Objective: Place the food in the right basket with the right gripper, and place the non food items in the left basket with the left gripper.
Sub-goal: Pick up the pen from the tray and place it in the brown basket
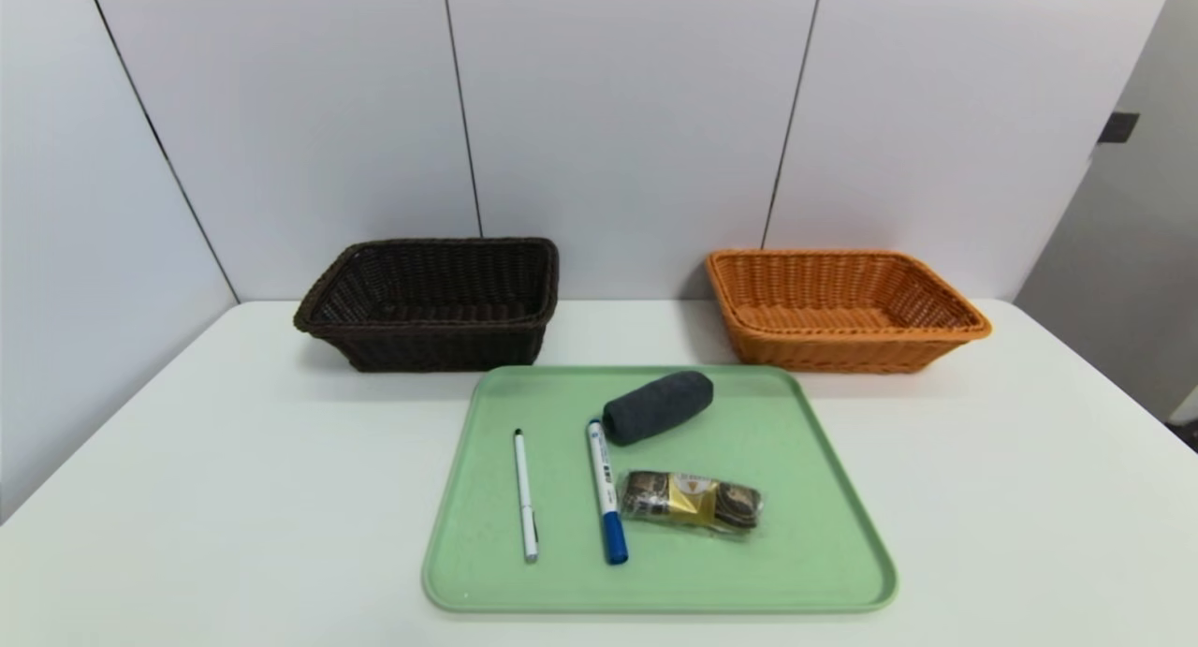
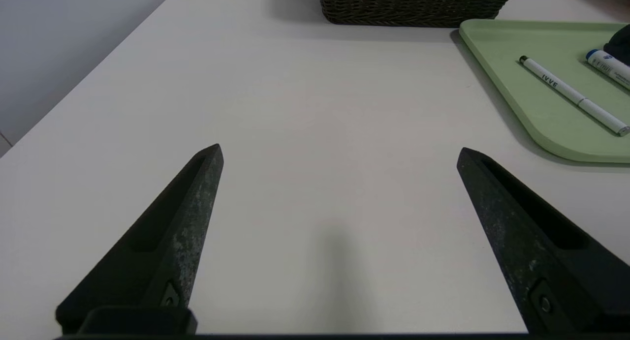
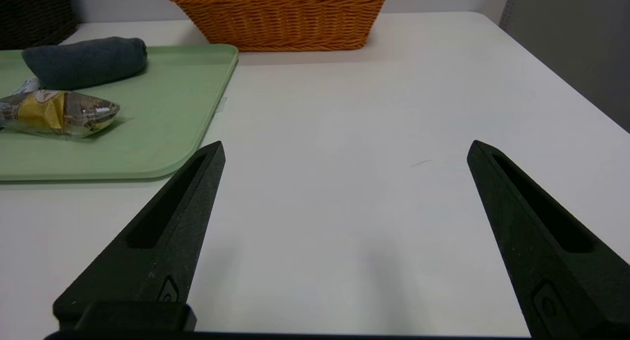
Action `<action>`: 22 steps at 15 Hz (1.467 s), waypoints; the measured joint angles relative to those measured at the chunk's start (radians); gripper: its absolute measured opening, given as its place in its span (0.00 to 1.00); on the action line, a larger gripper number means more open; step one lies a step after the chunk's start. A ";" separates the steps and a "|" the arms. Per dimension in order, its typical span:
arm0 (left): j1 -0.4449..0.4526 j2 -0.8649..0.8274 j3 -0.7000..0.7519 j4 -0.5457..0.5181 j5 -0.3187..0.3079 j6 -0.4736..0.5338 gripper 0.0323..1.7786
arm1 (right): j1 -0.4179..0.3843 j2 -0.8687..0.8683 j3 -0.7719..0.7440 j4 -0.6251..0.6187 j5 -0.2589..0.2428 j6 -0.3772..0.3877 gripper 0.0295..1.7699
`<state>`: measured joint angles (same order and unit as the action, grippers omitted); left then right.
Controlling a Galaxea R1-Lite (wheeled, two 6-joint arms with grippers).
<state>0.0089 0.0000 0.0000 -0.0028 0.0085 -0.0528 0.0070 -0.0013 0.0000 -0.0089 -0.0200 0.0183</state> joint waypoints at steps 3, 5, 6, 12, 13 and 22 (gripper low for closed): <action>0.000 0.000 0.000 0.000 0.000 0.000 0.95 | 0.000 0.000 0.000 0.000 0.001 0.000 0.96; 0.000 0.000 0.000 0.000 0.000 0.000 0.95 | -0.001 0.000 0.000 0.000 0.000 0.000 0.96; 0.000 0.000 0.000 0.000 0.000 0.000 0.95 | 0.000 0.000 0.000 0.000 0.000 0.000 0.96; 0.000 0.000 0.000 0.001 -0.001 0.007 0.95 | 0.000 0.000 0.000 0.002 0.002 -0.002 0.96; 0.000 0.000 0.000 0.001 -0.002 0.011 0.95 | 0.000 0.000 0.000 0.001 0.002 -0.003 0.96; 0.000 0.019 -0.141 0.111 -0.034 0.057 0.95 | 0.000 0.005 -0.126 0.074 0.006 0.011 0.96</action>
<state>0.0085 0.0191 -0.1413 0.1085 -0.0260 0.0047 0.0070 0.0036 -0.1260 0.0653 -0.0143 0.0298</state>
